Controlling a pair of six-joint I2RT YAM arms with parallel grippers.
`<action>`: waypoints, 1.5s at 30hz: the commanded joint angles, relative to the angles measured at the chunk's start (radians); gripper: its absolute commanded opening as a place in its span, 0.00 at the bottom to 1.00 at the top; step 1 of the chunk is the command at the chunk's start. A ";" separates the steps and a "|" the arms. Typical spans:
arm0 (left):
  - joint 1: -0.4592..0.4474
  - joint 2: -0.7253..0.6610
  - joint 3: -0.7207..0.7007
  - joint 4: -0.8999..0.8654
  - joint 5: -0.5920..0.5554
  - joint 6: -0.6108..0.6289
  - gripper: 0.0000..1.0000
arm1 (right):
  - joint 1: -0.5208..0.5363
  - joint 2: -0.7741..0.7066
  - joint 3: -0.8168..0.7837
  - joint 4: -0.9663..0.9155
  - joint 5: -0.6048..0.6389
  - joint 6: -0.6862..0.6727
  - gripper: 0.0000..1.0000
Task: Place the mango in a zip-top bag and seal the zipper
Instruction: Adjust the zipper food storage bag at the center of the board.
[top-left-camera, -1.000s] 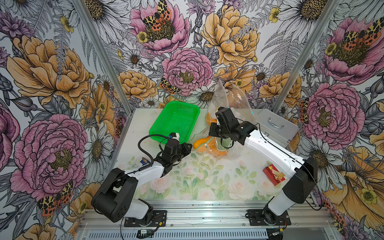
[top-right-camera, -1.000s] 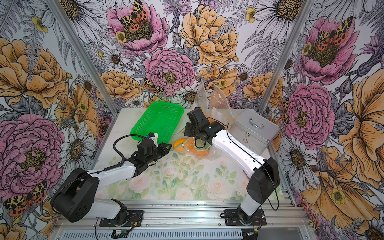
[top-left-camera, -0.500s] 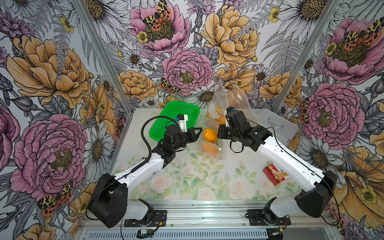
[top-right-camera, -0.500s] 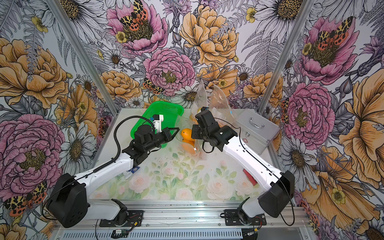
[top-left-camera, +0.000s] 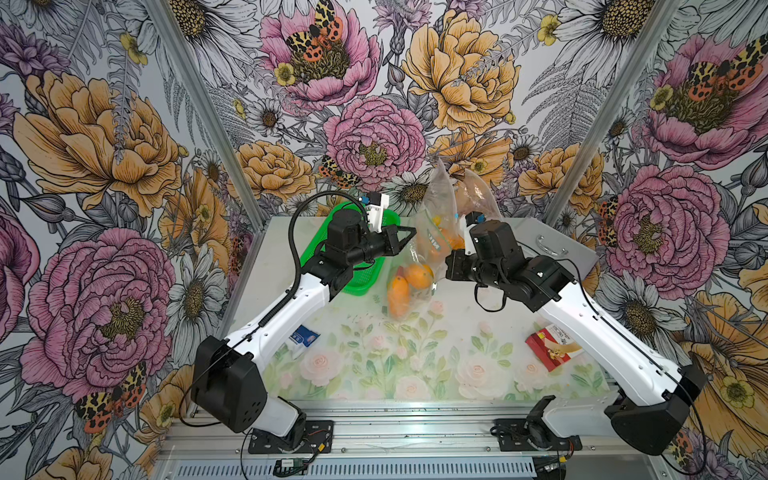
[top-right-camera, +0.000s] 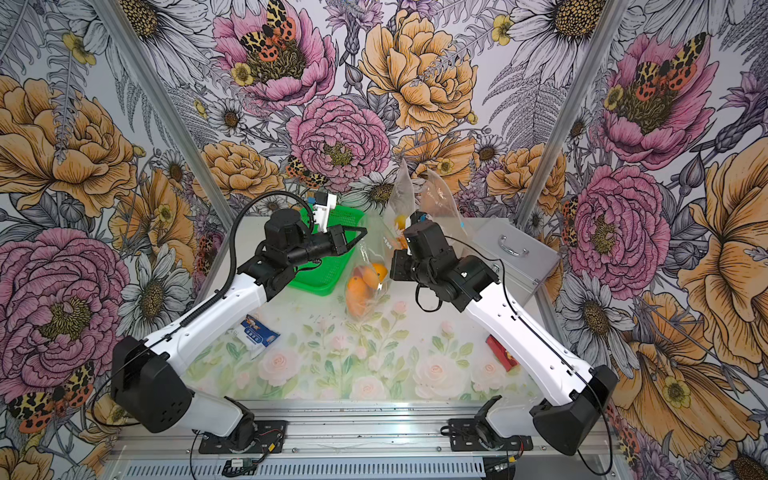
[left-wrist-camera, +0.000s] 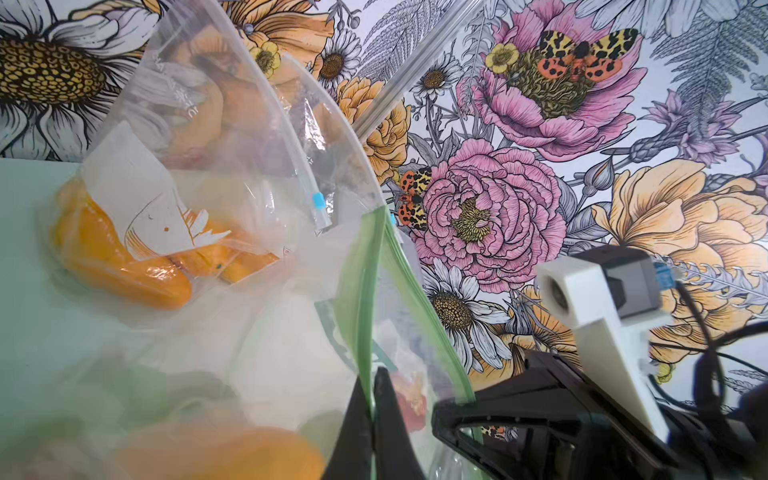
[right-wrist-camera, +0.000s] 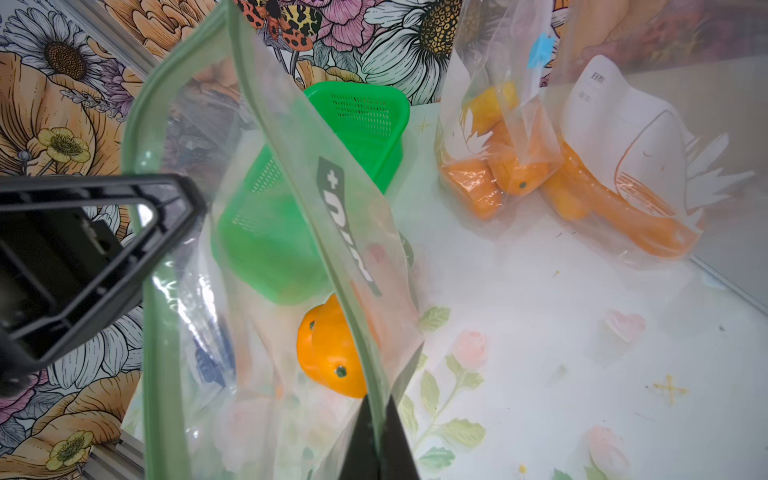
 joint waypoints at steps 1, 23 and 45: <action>0.007 0.065 0.030 -0.045 0.111 0.029 0.00 | 0.011 0.041 0.033 0.000 -0.038 0.010 0.08; -0.007 0.128 0.099 -0.045 0.167 0.021 0.00 | -0.169 0.235 0.340 -0.148 -0.188 -0.370 0.59; -0.214 -0.418 -0.450 0.150 -0.354 0.363 0.79 | -0.170 0.340 0.406 -0.165 -0.164 -0.380 0.51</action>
